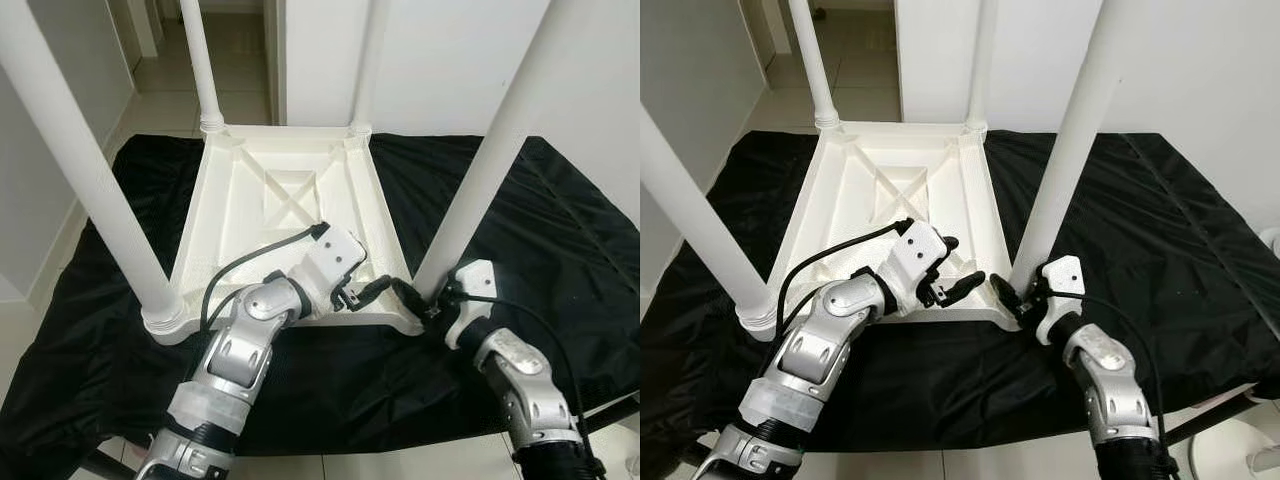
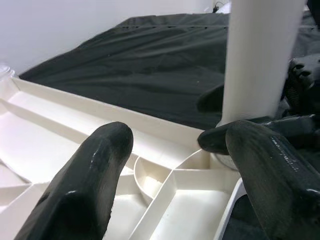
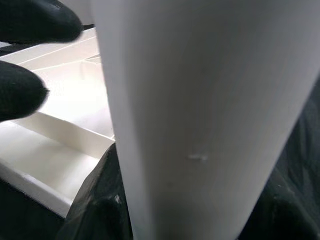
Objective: Building children table
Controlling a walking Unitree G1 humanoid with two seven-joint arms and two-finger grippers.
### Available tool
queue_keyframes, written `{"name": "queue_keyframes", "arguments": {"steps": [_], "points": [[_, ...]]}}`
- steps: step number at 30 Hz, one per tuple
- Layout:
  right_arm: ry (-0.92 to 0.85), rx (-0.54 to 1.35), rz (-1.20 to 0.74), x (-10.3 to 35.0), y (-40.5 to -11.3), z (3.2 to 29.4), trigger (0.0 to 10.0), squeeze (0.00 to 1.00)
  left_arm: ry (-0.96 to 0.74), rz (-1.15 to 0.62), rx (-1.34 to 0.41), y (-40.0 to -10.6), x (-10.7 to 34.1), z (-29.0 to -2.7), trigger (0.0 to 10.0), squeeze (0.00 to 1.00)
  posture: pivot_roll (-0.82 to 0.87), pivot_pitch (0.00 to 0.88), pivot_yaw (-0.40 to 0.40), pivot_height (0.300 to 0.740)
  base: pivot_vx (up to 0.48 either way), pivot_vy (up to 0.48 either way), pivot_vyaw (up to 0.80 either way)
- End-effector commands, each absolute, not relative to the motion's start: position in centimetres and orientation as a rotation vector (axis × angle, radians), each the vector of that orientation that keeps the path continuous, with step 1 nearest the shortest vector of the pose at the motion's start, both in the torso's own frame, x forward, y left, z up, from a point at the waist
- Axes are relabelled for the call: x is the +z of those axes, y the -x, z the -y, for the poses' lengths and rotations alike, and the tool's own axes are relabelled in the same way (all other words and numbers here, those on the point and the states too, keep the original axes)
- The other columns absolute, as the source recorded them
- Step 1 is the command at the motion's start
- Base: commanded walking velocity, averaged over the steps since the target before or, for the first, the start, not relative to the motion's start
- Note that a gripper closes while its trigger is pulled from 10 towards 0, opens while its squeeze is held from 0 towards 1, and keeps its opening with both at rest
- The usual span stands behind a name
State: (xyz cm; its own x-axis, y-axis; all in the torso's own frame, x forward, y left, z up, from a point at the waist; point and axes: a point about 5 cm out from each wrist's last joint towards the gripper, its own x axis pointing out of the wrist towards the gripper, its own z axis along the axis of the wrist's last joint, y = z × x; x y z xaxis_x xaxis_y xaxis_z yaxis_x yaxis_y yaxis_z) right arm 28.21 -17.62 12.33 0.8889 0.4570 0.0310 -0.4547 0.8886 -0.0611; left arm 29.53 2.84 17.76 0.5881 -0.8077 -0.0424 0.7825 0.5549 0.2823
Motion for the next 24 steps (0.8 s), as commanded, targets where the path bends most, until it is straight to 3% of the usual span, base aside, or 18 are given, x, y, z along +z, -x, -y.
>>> {"name": "queue_keyframes", "arguments": {"steps": [1,3,4,9,13,24], "points": [[0.029,0.393,0.008,11.3,-27.7,17.0,10.0,0.0,-0.288,0.098,-0.866,-29.5,17.8,-2.8,10.0,0.0,-0.09,0.0,-0.002,0.74,0.0,0.0,0.0],[0.029,0.393,0.008,11.3,-27.7,17.0,10.0,0.0,-0.288,0.098,-0.866,-29.5,17.8,-2.8,10.0,0.0,-0.09,0.0,-0.002,0.74,0.0,0.0,0.0],[-0.01,0.26,0.03,11.3,-27.0,16.0,10.0,0.0,-0.302,0.103,-0.875,-29.5,17.9,-2.6,10.0,0.0,-0.09,0.0,0.003,0.74,0.0,0.0,0.0],[-0.033,0.199,0.043,11.4,-26.7,15.5,10.0,0.0,-0.305,0.106,-0.875,-29.6,18.0,-2.6,10.0,0.0,-0.09,0.0,0.003,0.74,0.0,0.0,0.0],[-0.067,0.0,0.043,11.7,-25.9,14.4,10.0,0.0,-0.266,0.109,-0.866,-29.9,18.3,-2.3,10.0,0.0,-0.09,0.005,0.0,0.74,0.0,0.0,0.0],[-0.051,-0.115,0.064,12.5,-25.7,13.8,10.0,0.0,-0.273,0.11,-0.844,-30.3,18.1,-2.6,10.0,0.0,-0.07,0.0,0.0,0.74,0.0,0.0,0.0]]}}
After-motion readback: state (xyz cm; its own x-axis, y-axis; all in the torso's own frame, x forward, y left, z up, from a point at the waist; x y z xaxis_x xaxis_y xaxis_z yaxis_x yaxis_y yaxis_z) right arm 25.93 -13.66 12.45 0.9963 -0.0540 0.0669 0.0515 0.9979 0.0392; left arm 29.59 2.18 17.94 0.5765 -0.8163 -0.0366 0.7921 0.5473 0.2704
